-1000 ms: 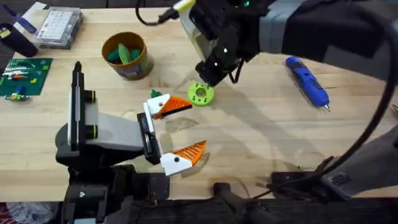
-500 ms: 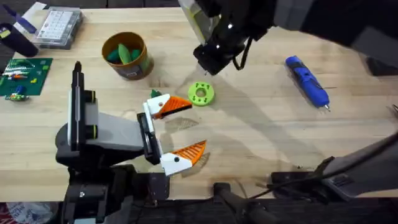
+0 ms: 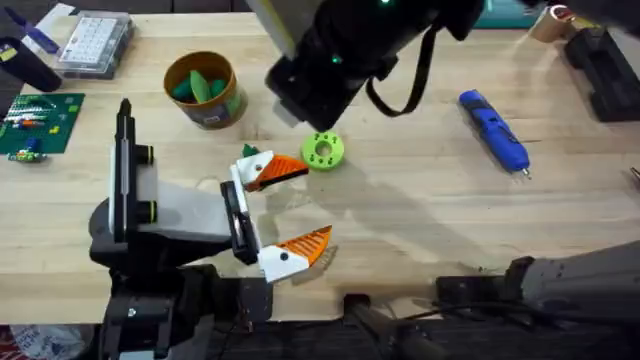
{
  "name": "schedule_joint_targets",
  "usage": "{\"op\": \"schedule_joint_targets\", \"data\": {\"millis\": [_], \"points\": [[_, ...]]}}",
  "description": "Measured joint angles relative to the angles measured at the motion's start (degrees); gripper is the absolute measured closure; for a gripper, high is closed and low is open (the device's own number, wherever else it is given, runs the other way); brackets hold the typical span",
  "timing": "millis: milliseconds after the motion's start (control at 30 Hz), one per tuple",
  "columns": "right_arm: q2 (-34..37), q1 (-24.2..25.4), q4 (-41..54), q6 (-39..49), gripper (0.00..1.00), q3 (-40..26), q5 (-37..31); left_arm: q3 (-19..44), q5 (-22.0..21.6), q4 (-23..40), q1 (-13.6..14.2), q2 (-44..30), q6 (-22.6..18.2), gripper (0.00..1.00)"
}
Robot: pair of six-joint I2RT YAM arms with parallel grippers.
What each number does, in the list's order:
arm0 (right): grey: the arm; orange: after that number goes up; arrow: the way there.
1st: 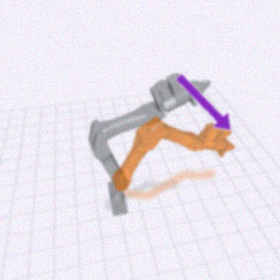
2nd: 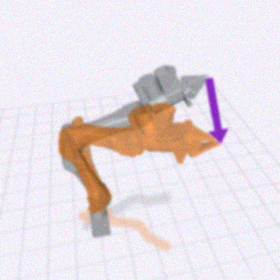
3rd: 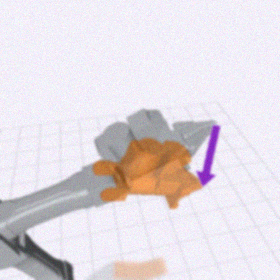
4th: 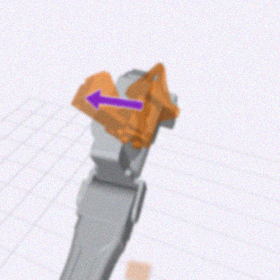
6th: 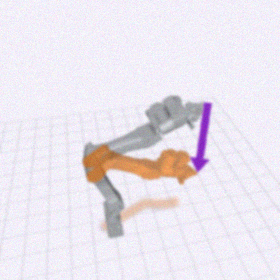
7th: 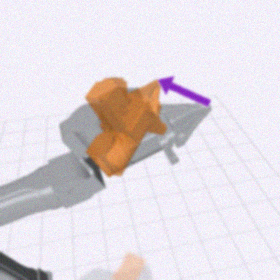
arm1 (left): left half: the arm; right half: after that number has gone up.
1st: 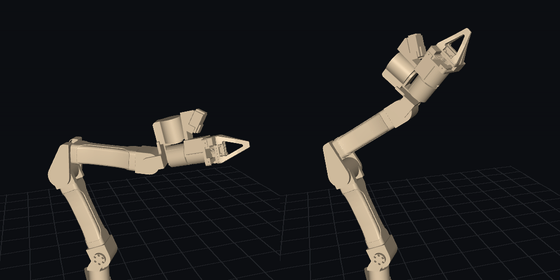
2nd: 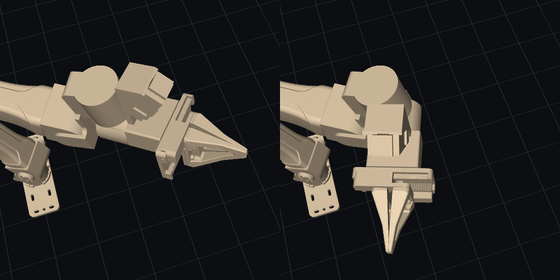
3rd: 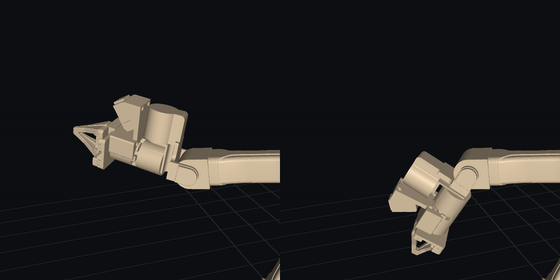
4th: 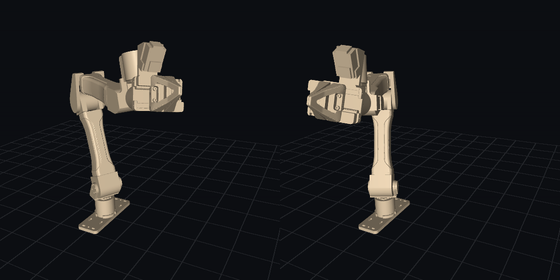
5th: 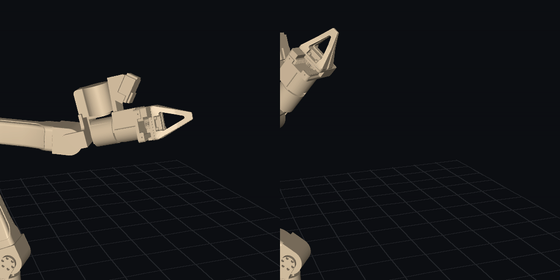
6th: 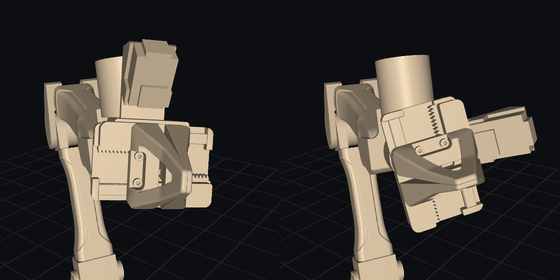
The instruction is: Pick up the gripper from the table and insert it into the empty holder that is missing its gripper. Then pick up a screw, insert it into the mounting hole, and use the screwdriver to tighten it. Finally, clean up the table by picking up the vegetable and placing it into the bucket.
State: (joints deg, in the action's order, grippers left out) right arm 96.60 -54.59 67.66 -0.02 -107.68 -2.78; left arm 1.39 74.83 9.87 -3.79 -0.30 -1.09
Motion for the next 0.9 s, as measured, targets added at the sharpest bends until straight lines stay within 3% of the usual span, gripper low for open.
{"op": "schedule_joint_targets", "data": {"millis": [400,900], "points": [[0.0,-7.04,0.71,-0.78,0.997,-2.3,0.01,0.0,0.0,-0.01,0.0,-0.01,-0.01,0.01],[0.54,-7.54,0.7,-1.3,0.997,-2.32,0.01,0.0,0.0,0.0,0.0,-0.01,0.0,0.01]]}}
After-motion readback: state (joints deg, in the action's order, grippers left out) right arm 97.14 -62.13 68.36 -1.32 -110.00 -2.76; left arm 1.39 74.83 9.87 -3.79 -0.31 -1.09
